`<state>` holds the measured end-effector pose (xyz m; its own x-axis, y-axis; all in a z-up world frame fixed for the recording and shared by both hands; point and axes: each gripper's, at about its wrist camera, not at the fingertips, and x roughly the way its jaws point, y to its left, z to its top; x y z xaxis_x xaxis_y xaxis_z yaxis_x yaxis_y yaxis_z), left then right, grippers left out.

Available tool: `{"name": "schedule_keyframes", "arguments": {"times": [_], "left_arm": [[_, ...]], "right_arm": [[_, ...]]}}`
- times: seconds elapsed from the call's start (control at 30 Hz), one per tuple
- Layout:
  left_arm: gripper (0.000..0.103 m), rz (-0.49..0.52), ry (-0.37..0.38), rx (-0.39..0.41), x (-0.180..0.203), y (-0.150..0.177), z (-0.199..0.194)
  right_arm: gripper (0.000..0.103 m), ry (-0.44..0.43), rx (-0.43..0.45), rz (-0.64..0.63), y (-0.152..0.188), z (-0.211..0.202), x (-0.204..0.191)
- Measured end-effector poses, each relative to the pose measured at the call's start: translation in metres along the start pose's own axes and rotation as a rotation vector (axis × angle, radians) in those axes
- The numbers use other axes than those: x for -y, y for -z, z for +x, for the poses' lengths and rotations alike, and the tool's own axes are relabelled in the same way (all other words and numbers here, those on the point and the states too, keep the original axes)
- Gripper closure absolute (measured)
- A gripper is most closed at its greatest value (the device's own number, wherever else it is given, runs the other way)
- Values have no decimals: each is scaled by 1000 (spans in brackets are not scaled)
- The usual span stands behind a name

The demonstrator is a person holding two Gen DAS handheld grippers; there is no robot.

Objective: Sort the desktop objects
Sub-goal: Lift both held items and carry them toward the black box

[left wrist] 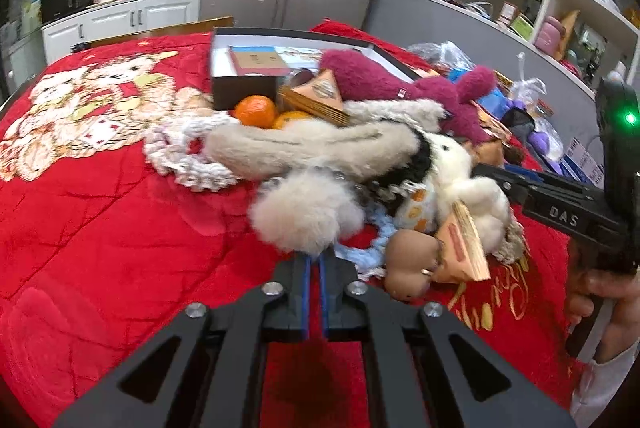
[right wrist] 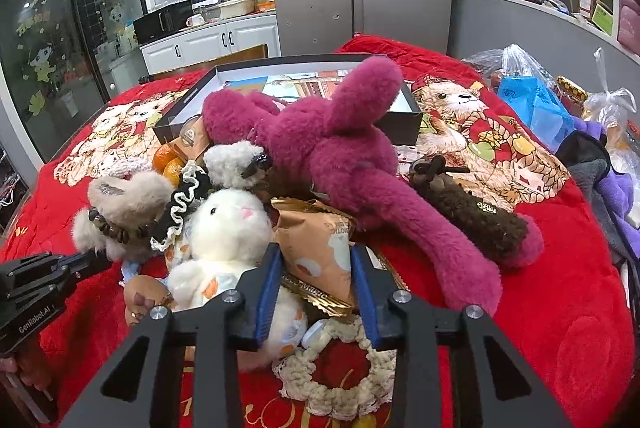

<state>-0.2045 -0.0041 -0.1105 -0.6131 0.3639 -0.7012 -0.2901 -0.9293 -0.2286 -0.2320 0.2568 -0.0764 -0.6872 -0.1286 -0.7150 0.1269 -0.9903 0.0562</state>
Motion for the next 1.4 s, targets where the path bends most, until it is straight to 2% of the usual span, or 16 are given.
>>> {"name": "schedule_keyframes", "arguments": {"times": [0.07, 0.1, 0.17, 0.3, 0.53, 0.6, 0.63, 0.67, 0.77, 1.0, 1.1, 1.2, 1.4], "left_arm": [[76, 9, 22, -6, 5, 1, 1], [73, 12, 35, -8, 7, 2, 1], [71, 14, 62, -4, 11, 3, 0], [71, 25, 57, -3, 16, 4, -1], [70, 51, 108, -4, 23, 8, -9], [63, 77, 138, -17, 30, 11, -9], [57, 98, 136, -23, 35, 13, -8], [55, 120, 128, -28, 39, 15, -7], [55, 158, 97, -52, 48, 18, 0], [59, 96, 110, -78, 40, 14, 10], [72, 117, 115, -92, 46, 13, 14], [73, 136, 88, -91, 51, 12, 16], [74, 122, 82, -86, 51, 11, 14]], "right_arm": [[69, 0, 0, -6, 0, -1, -1], [69, 2, 1, -8, 0, -1, -1], [69, 1, 0, -12, 1, -2, -2], [69, 0, -2, -12, 1, -4, -2], [69, -2, -7, -14, 2, -6, 0], [69, -6, -8, -11, 2, -6, 0], [69, -4, -8, -9, 2, -6, 0], [69, -3, -8, -8, 2, -6, 0], [69, -3, -9, -9, 2, -6, -1], [69, -6, -10, -10, 2, -7, -3], [69, -5, -11, -13, 2, -7, -3], [69, -5, -12, -9, 1, -7, -3], [71, 14, -9, -19, 2, -11, -7]]}}
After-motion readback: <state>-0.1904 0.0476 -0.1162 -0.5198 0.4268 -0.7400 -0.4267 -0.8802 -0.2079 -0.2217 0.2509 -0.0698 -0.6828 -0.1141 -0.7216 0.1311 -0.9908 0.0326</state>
